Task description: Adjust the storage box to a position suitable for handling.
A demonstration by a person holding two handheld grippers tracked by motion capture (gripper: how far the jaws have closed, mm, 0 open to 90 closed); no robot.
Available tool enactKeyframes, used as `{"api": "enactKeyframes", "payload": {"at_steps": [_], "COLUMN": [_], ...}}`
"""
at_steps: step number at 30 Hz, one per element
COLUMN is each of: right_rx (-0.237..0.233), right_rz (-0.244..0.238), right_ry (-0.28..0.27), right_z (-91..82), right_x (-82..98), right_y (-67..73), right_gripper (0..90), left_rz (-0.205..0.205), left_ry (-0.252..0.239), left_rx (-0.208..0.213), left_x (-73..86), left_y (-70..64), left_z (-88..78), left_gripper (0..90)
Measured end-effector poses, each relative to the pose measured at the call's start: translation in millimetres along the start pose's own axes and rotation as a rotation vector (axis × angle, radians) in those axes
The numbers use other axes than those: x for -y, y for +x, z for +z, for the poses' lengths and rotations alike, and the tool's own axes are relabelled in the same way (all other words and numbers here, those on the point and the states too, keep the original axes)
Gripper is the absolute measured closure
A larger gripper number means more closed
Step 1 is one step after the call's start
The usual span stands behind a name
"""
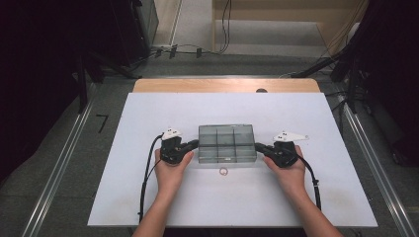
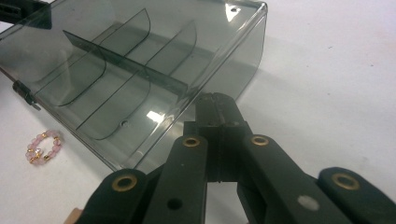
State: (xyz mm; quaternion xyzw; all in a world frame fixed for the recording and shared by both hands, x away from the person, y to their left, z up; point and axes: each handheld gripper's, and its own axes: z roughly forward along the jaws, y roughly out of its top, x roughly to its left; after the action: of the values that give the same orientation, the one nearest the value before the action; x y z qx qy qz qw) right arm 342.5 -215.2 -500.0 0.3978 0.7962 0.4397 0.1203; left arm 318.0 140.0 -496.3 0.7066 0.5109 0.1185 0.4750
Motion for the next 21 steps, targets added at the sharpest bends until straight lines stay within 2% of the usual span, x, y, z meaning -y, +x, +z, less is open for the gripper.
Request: {"api": "enactKeyframes", "payload": {"at_steps": [21], "right_rx": [0.014], "right_rz": [0.038], "right_ry": [-0.02], "right_z": [-10.9], "right_x": [8.4], "right_y": [-10.6], "right_gripper": [88.4], "left_rz": [0.009], "left_ry": [-0.004], "left_rx": [0.009], "left_x": [0.3], "left_y": [-13.8], "left_z": [9.2], "left_gripper": [90.0]}}
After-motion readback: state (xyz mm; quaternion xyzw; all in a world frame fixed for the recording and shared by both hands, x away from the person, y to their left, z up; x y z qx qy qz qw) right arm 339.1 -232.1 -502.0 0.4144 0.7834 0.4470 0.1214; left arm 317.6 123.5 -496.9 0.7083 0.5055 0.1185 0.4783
